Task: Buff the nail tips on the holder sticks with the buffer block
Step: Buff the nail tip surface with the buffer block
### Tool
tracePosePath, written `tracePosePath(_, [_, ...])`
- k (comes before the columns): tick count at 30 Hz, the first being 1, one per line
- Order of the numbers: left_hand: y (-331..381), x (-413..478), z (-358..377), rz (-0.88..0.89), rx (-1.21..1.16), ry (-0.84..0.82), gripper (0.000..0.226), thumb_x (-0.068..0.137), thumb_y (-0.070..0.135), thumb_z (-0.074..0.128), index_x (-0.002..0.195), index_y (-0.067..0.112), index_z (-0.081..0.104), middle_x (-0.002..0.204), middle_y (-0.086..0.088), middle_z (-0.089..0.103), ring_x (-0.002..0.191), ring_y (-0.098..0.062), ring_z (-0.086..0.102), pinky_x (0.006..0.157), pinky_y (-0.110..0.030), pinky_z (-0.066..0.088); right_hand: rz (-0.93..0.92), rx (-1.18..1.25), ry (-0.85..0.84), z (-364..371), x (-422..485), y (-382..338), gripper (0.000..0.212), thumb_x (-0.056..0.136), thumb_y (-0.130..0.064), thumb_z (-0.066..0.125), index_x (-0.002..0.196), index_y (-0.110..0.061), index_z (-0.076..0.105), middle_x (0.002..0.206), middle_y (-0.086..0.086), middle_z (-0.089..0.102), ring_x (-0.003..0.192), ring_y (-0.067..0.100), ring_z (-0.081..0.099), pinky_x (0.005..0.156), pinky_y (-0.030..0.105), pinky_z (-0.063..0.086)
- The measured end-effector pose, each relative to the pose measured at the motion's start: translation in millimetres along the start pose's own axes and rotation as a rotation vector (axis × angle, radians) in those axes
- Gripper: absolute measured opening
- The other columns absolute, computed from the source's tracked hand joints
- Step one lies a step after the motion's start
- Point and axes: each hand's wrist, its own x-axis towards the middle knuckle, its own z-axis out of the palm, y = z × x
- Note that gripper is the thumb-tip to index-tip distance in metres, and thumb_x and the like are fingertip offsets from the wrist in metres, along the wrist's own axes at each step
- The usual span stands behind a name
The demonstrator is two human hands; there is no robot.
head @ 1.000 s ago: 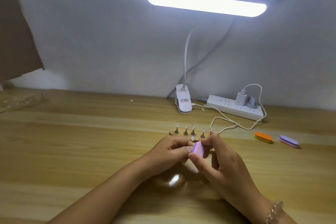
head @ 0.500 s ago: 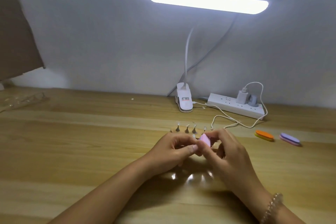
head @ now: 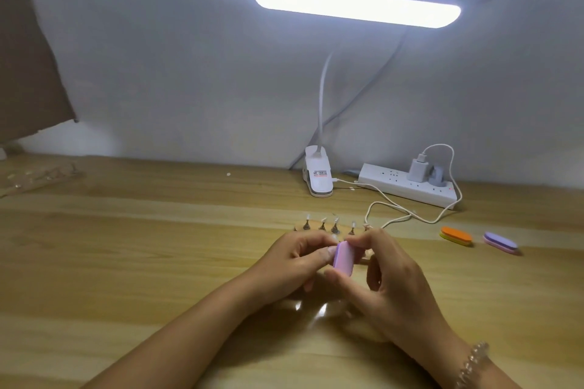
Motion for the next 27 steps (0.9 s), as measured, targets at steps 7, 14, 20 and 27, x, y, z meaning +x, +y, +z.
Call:
tracePosePath(7, [0.6, -0.1, 2.1, 0.004, 0.019, -0.030, 0.019, 0.103, 0.009, 0.050, 0.103, 0.000, 0.067, 0.074, -0.003, 0.059, 0.051, -0.011, 0.047, 0.046, -0.019, 0.038, -0.002, -0.007, -0.022, 1.9, -1.8, -0.4, 0.042, 0.072, -0.044, 0.083, 0.092, -0.027, 0.051, 0.080, -0.023, 0.049, 0.066, -0.012, 0.051, 0.052, 0.005, 0.031])
tracePosePath(14, [3.4, -0.3, -0.9, -0.031, -0.032, -0.069, 0.021, 0.101, 0.009, 0.053, 0.086, 0.014, 0.068, 0.057, 0.015, 0.062, 0.041, -0.001, 0.049, 0.047, -0.011, 0.038, 0.066, -0.014, -0.011, 0.2, -2.4, 3.5, 0.042, 0.069, -0.036, 0.084, 0.092, -0.023, 0.051, 0.084, -0.019, 0.054, 0.067, -0.010, 0.053, 0.049, 0.010, 0.033])
tracePosePath(20, [3.8, 1.1, -1.5, -0.067, -0.050, -0.043, 0.031, 0.097, 0.009, 0.056, 0.076, 0.026, 0.072, 0.065, 0.008, 0.069, 0.039, -0.004, 0.050, 0.044, -0.012, 0.038, 0.157, 0.058, -0.018, -0.9, -0.8, 3.4, 0.043, 0.068, -0.044, 0.083, 0.086, -0.029, 0.047, 0.081, -0.019, 0.057, 0.064, -0.002, 0.053, 0.052, 0.014, 0.033])
tracePosePath(27, [4.9, 0.3, 3.8, -0.012, 0.036, -0.036, 0.028, 0.088, 0.020, 0.051, 0.066, 0.030, 0.064, 0.061, 0.016, 0.056, 0.057, -0.001, 0.050, 0.057, -0.016, 0.039, 0.087, 0.060, -0.112, -1.9, -1.6, 1.2, 0.048, 0.067, -0.062, 0.072, 0.087, -0.026, 0.048, 0.079, -0.018, 0.054, 0.064, 0.000, 0.052, 0.051, 0.012, 0.032])
